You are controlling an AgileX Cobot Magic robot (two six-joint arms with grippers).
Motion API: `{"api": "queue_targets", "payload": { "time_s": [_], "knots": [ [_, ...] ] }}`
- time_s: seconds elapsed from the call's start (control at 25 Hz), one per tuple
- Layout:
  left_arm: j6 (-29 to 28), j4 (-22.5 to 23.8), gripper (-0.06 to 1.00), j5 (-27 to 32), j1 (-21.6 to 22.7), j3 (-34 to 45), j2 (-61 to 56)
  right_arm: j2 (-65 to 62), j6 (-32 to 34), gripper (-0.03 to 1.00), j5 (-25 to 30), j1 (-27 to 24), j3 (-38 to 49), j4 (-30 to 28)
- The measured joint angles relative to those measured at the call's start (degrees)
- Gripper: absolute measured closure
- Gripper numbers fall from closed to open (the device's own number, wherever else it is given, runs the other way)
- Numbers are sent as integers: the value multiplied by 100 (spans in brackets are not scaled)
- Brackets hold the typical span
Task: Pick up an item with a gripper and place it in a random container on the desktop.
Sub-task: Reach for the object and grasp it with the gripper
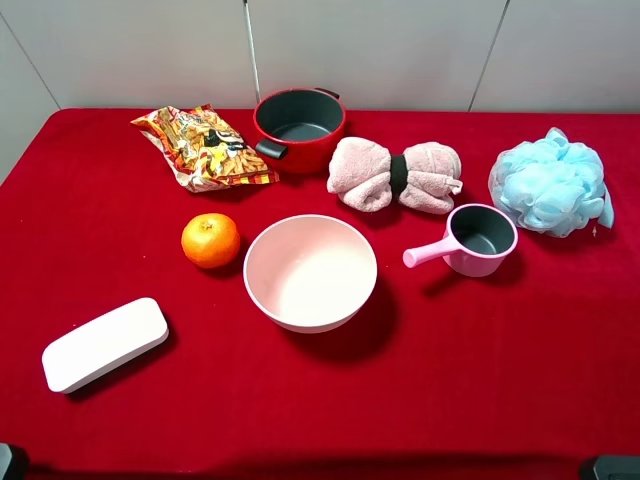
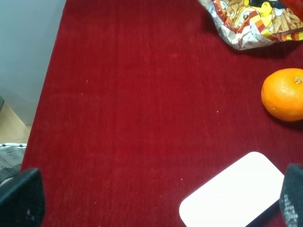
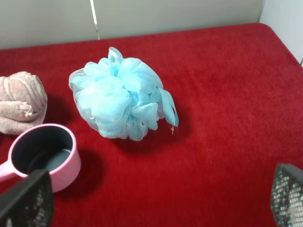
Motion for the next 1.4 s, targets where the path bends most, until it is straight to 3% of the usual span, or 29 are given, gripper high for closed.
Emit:
{"api": "queue_targets", "payload": {
  "time_s": [0.88,1.4],
  "knots": [
    [0,0,-5,0,0,0,0,40,0,28,0,0,0,6],
    [0,0,-5,0,0,0,0,2554,0,28,-552,0,-1032,37]
  ]
}}
